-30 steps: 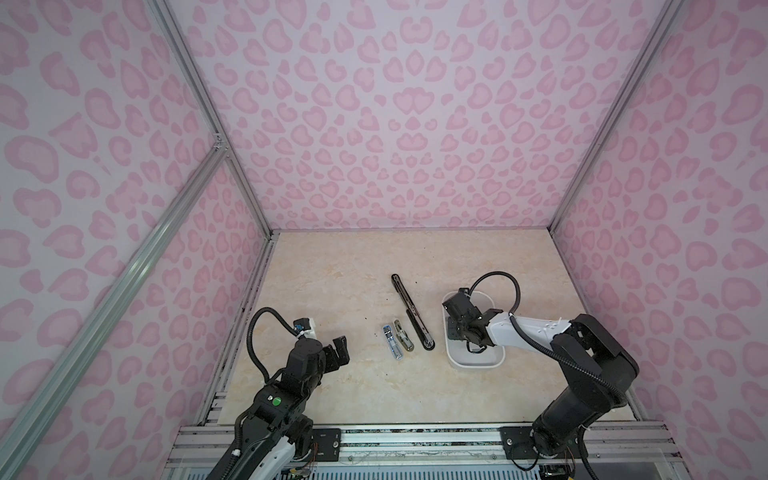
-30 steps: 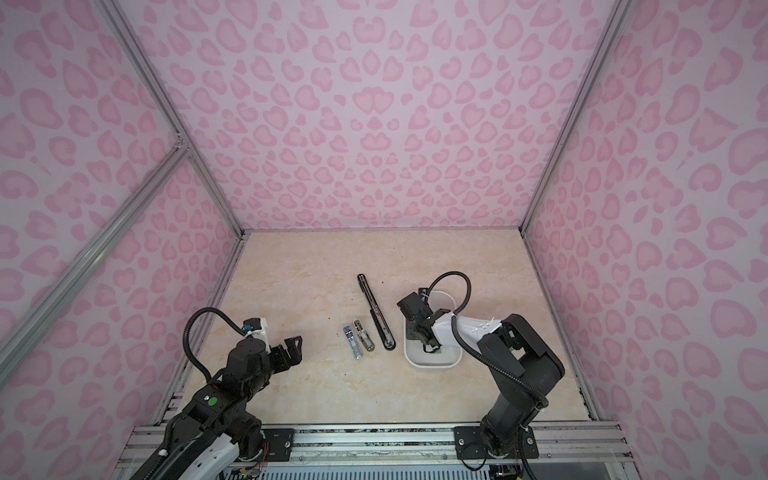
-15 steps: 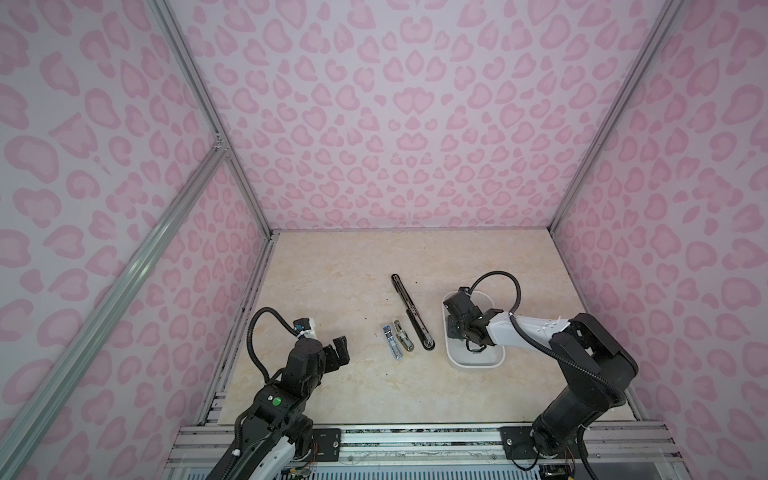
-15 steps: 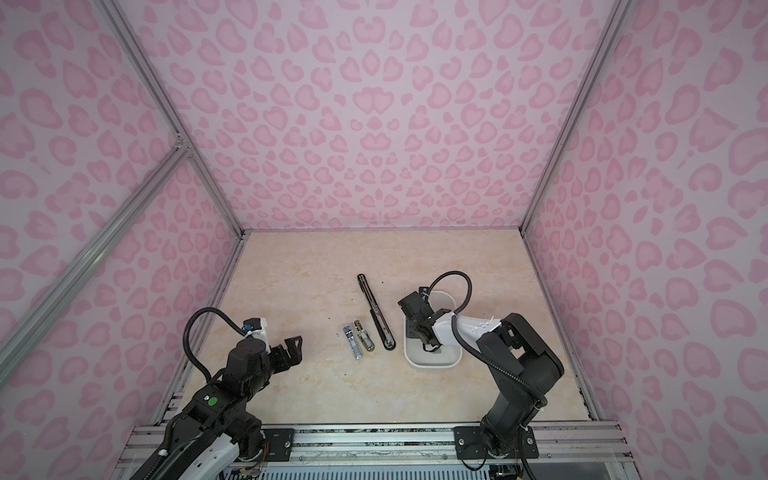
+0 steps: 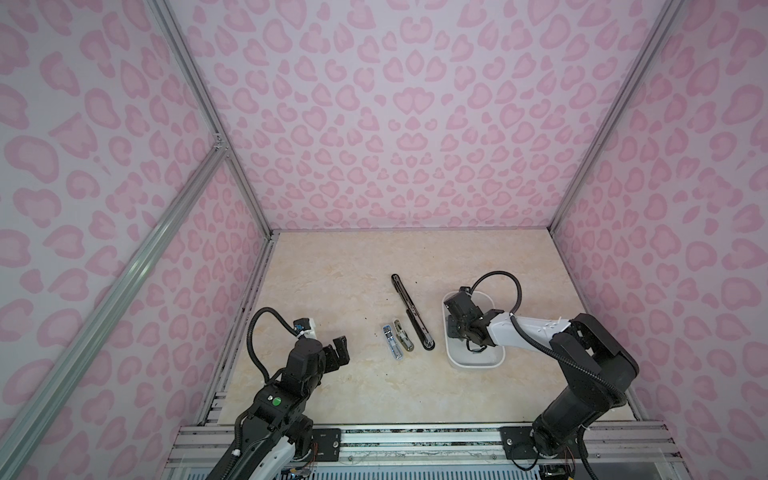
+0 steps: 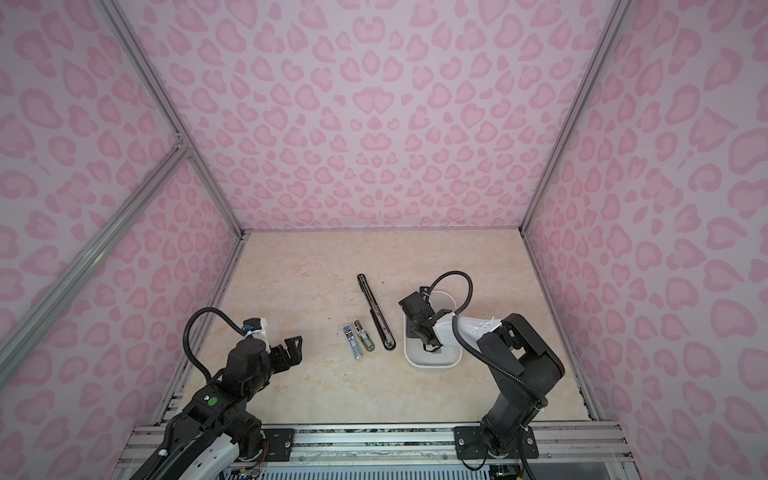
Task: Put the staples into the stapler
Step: 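Lower the right gripper and close on a grey staple block in the tray, then carry the grey staple block with the right gripper toward the light-blue stapler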
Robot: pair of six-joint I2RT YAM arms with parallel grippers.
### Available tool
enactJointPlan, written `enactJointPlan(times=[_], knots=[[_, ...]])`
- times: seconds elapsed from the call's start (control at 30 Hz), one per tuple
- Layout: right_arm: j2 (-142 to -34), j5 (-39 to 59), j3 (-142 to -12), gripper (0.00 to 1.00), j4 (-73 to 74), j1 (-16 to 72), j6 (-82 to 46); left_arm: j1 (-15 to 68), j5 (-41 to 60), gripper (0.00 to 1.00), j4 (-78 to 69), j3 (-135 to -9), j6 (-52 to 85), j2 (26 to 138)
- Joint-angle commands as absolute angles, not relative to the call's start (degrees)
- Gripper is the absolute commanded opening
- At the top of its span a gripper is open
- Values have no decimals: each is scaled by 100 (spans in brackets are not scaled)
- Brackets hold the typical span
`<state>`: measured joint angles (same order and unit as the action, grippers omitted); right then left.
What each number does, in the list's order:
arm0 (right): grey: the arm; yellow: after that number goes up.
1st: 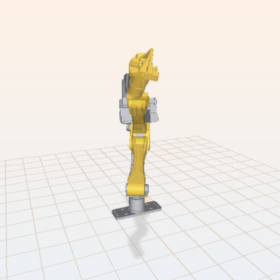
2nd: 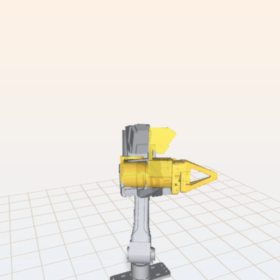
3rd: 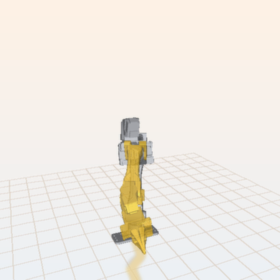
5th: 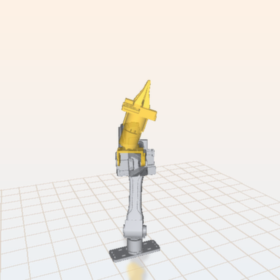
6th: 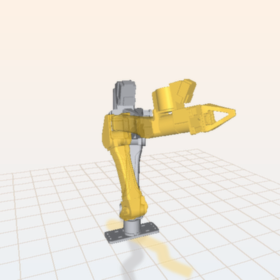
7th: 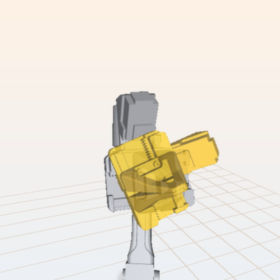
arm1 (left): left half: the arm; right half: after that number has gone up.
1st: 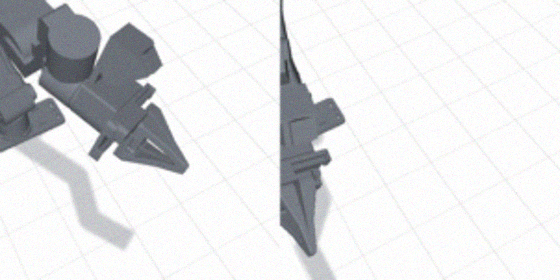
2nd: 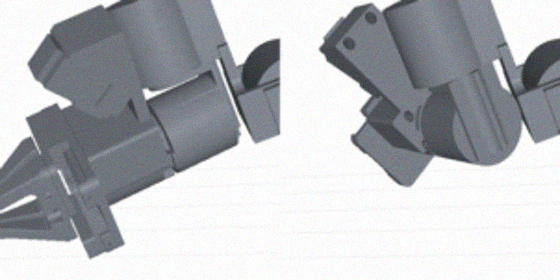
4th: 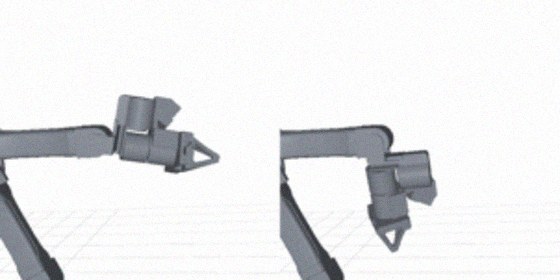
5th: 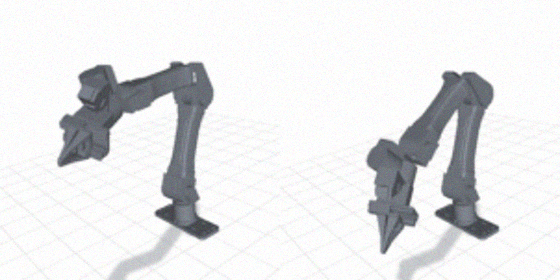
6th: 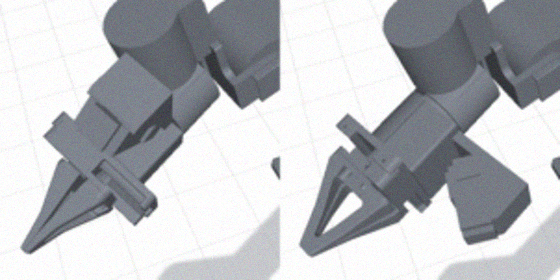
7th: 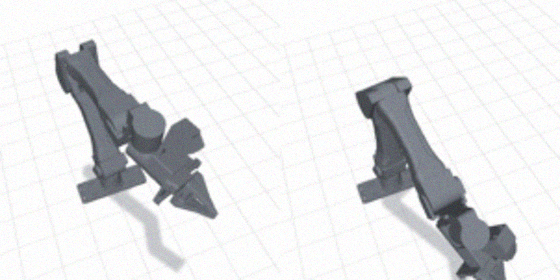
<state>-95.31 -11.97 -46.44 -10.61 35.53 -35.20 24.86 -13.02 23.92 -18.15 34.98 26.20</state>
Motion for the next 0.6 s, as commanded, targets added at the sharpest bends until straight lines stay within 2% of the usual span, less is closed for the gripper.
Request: enactJointPlan(times=[0.0,0.17,0.37,0.57], knots=[[-9510,-1178,-4574,21,-1413,3561,-3561,2479,-1298,99,2286,-1800,3511,2628],[-9505,-1180,-4547,21,-1387,3560,-3577,2480,-1297,100,2290,-1801,3507,2625],[-9536,-1135,-4551,14,-1340,3561,-3577,2481,-1291,100,2290,-1790,3507,2608],[-9482,-1160,-4546,14,-1327,3560,-3538,2481,-1291,100,2290,-1789,3507,2593]])
